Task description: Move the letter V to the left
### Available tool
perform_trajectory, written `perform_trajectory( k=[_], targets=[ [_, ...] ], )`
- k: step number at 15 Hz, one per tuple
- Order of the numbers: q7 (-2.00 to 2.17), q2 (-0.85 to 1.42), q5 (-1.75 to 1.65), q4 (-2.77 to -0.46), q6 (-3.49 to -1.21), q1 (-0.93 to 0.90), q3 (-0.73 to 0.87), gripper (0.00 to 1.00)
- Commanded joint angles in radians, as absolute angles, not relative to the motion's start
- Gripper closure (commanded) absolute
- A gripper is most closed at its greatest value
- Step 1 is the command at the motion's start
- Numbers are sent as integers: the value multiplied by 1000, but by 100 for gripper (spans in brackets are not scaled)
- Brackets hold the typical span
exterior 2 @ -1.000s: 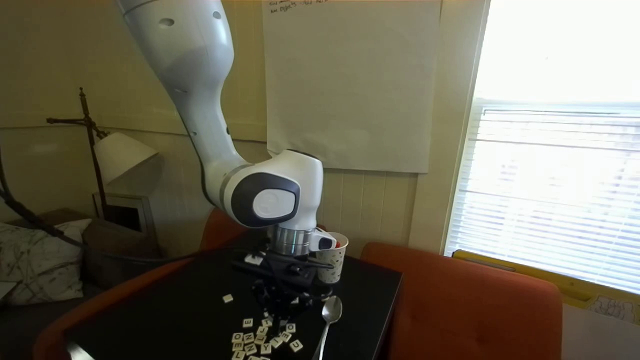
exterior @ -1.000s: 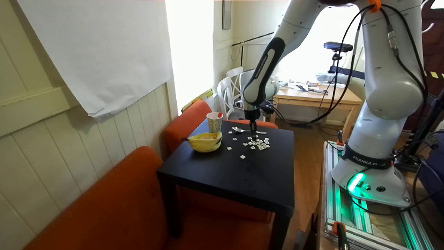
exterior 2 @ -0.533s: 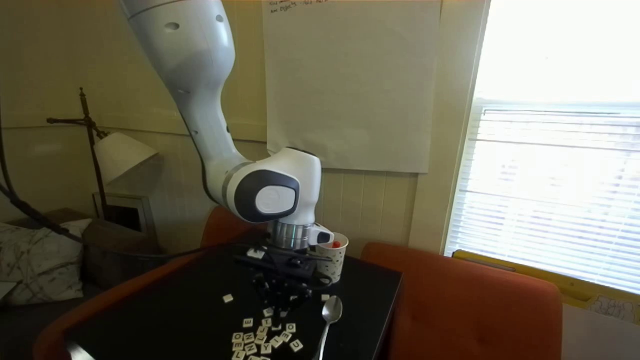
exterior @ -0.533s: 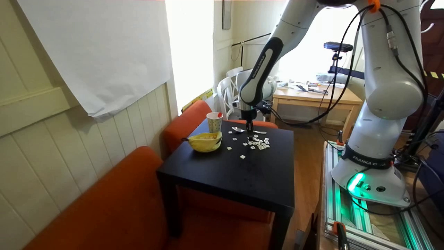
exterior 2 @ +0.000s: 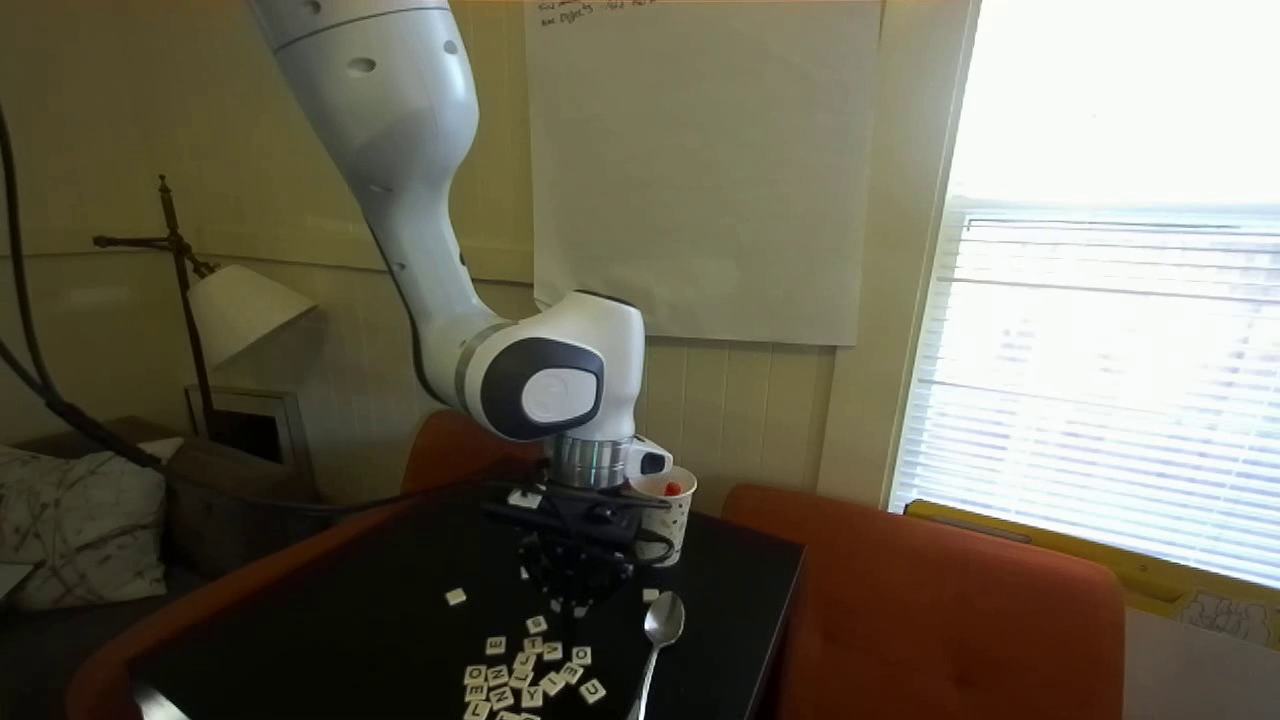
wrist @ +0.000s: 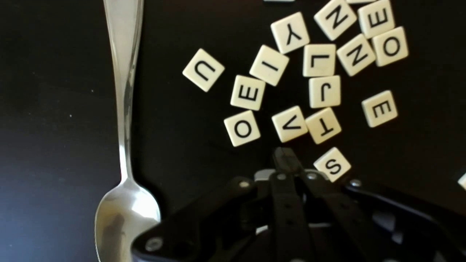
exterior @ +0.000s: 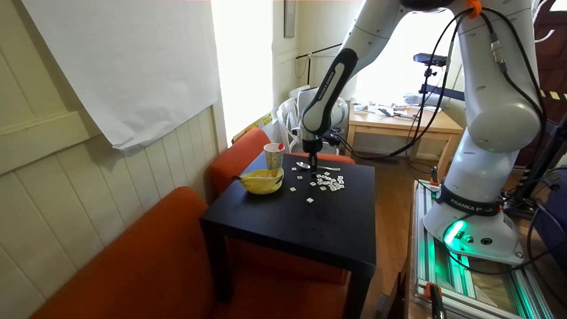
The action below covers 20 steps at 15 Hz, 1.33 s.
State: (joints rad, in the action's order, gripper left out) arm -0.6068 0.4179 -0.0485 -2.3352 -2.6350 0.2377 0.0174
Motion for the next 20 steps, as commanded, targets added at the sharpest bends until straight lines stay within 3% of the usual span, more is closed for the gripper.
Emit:
perform_trajectory(
  k=[1, 20],
  targets=[
    [-599, 401, -51, -2348, -2604, 245, 11, 98],
    [-622, 343, -19, -2444, -2617, 285, 16, 98]
  ],
)
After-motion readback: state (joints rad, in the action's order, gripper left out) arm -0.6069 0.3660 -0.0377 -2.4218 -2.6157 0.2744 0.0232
